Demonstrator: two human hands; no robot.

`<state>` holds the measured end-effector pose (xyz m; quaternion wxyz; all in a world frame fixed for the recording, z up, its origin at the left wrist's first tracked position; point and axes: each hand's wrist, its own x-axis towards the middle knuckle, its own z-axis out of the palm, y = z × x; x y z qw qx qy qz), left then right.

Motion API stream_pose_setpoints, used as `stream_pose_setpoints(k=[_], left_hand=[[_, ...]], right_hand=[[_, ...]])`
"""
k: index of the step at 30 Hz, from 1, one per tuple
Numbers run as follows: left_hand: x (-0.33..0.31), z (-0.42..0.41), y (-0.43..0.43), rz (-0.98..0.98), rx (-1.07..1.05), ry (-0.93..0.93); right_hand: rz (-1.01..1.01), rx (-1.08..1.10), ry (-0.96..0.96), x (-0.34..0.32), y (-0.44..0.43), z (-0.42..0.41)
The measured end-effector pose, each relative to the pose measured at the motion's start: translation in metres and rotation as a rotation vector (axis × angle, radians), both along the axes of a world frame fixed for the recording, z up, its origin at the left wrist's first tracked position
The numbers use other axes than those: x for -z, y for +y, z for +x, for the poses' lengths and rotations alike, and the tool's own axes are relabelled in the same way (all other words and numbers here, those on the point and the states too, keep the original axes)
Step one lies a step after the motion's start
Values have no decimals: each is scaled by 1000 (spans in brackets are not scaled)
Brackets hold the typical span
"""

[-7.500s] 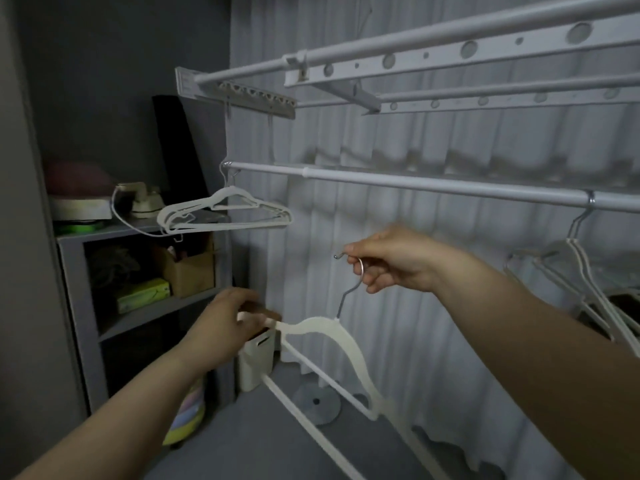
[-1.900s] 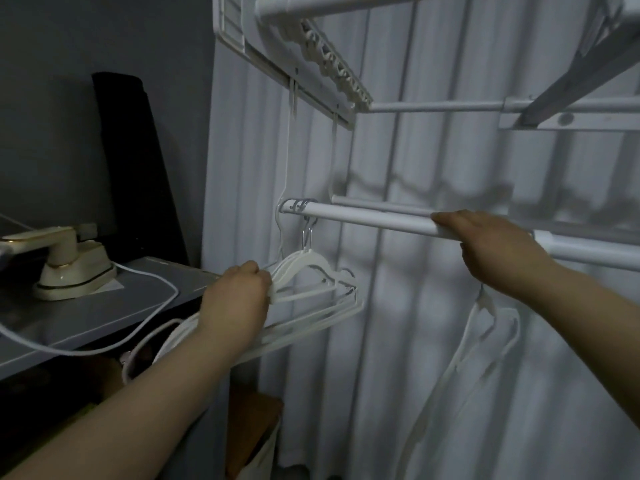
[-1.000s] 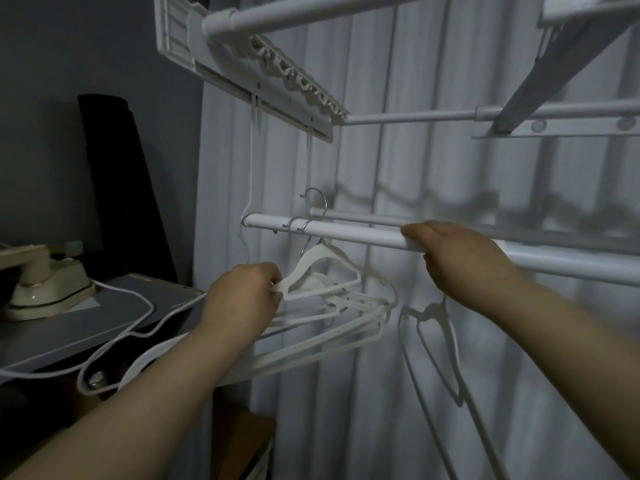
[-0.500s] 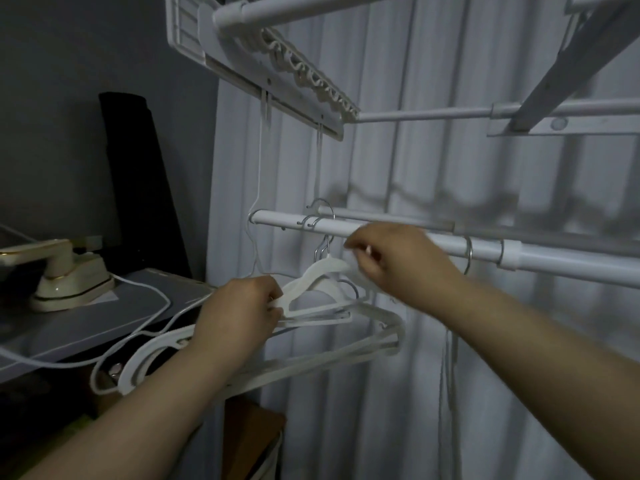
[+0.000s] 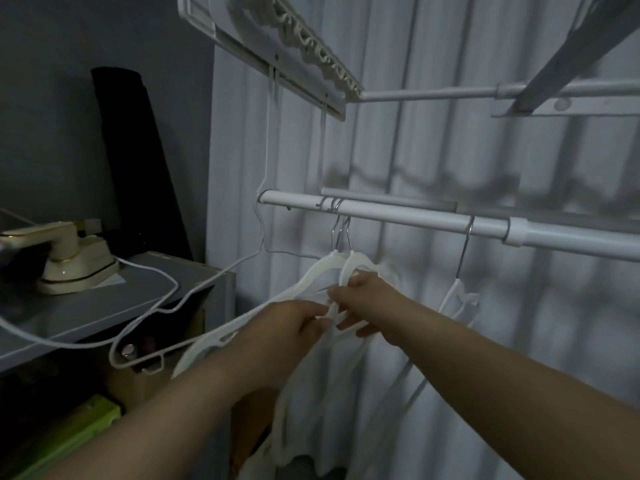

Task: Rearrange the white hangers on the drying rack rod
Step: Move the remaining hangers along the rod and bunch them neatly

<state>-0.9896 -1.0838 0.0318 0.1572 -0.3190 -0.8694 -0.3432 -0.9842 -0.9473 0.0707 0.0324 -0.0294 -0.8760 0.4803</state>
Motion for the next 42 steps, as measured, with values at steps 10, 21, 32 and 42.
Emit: stream_pose_setpoints(k=[10,21,32,42], left_hand=[[-19,-14,-46,-1,-300,73],[7,-40,-44,276,61,-685],[-14,-15,-52,342,44,-643],[-15,-20,-56,339,-92,-498]], right_hand=[[-135,112,58,3,-10,-4],[-32,276,281,18,2,-1],[122,421,412,1,5,-11],[53,361,347,-14,2,-12]])
